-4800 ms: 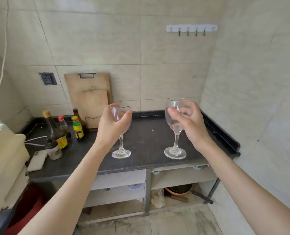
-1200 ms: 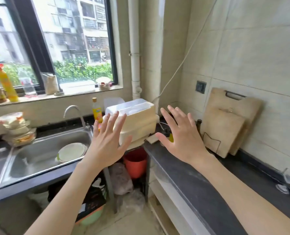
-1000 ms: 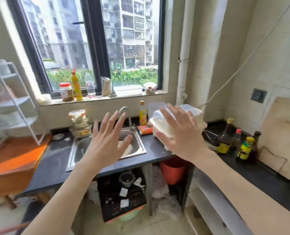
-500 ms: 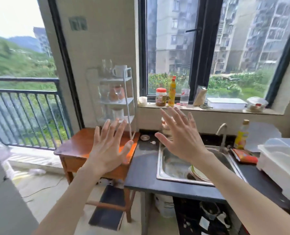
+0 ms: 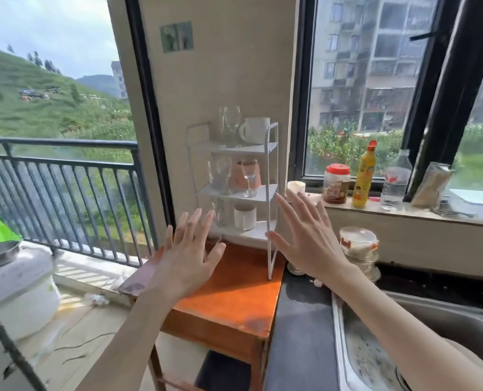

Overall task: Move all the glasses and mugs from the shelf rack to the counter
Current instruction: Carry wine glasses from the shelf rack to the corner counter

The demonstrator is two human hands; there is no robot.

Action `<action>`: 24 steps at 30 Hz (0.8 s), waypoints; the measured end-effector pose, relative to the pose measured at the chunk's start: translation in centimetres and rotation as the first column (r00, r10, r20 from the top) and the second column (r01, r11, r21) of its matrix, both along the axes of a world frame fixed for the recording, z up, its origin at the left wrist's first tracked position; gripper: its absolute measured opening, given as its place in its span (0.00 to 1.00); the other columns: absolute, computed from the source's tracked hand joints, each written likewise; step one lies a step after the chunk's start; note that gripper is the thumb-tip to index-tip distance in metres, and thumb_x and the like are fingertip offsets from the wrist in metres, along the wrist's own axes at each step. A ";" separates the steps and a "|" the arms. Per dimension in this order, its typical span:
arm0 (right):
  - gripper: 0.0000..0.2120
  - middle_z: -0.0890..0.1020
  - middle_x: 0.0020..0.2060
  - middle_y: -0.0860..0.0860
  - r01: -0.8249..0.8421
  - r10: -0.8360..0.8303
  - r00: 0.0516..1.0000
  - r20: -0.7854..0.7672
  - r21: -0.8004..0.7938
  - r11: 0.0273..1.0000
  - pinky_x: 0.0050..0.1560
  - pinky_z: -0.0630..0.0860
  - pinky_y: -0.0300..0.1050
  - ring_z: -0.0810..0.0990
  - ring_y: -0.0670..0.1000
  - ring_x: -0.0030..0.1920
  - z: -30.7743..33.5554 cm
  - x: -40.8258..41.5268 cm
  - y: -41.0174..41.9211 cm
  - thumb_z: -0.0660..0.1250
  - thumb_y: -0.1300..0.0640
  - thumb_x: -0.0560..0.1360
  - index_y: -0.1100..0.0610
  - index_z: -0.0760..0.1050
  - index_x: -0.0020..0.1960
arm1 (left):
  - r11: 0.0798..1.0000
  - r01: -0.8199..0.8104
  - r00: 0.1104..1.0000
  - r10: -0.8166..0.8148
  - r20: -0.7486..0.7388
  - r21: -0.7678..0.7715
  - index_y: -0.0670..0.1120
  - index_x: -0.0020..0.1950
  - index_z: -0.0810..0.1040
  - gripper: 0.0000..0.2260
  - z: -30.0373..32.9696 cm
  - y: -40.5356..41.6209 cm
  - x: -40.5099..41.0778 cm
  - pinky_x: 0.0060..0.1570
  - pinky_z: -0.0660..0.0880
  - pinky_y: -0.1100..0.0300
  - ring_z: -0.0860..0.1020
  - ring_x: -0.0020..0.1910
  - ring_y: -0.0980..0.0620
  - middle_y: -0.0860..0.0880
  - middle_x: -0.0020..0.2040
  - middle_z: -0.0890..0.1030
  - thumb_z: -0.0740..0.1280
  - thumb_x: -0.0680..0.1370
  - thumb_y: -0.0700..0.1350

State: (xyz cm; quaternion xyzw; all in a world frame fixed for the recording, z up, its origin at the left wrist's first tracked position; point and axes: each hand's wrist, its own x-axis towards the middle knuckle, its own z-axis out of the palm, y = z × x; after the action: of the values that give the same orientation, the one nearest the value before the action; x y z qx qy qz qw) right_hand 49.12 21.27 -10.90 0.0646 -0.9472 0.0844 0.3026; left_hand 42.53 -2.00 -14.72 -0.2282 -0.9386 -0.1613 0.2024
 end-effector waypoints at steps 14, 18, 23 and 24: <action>0.34 0.53 0.76 0.47 0.029 0.009 0.992 0.129 -0.289 0.957 0.68 0.62 0.50 0.52 0.49 0.74 -3.1 -23.3 -1.5 0.57 0.40 0.75 0.49 0.47 0.75 | 0.966 0.153 0.973 -0.184 0.140 0.207 0.54 0.76 0.43 0.32 -1.8 1.4 -23.4 0.74 0.45 0.50 0.44 0.75 0.55 0.51 0.78 0.48 0.51 0.76 0.63; 0.36 0.54 0.76 0.51 0.121 -0.068 0.985 0.160 -0.352 0.928 0.68 0.62 0.51 0.55 0.53 0.74 -3.3 -29.4 -1.7 0.59 0.45 0.76 0.51 0.43 0.75 | 0.924 0.233 0.947 -0.287 0.147 0.304 0.52 0.76 0.45 0.33 -1.7 3.1 -30.2 0.74 0.51 0.49 0.48 0.75 0.54 0.51 0.77 0.52 0.57 0.76 0.59; 0.31 0.70 0.61 0.49 0.158 -0.125 0.987 0.099 -0.692 0.704 0.56 0.64 0.38 0.69 0.48 0.63 -2.9 -35.0 -1.7 0.66 0.51 0.74 0.58 0.57 0.71 | 0.864 0.229 0.959 -0.279 0.047 0.448 0.48 0.75 0.53 0.33 -0.3 5.2 -36.7 0.70 0.55 0.54 0.54 0.73 0.51 0.47 0.75 0.58 0.63 0.75 0.56; 0.29 0.71 0.57 0.47 0.160 -0.134 0.986 0.096 -0.744 0.648 0.53 0.64 0.37 0.69 0.44 0.59 -2.9 -35.8 -1.7 0.67 0.51 0.73 0.57 0.59 0.69 | 0.855 0.230 0.962 -0.273 0.025 0.465 0.46 0.75 0.54 0.33 0.0 5.7 -37.6 0.69 0.56 0.54 0.55 0.72 0.51 0.46 0.74 0.60 0.64 0.75 0.56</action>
State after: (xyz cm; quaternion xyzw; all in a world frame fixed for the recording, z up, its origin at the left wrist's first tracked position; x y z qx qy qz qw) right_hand 13.29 19.59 -13.78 -0.1440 -0.8351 0.4429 0.2929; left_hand 4.97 3.72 -14.77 -0.2873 -0.8442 -0.4130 0.1850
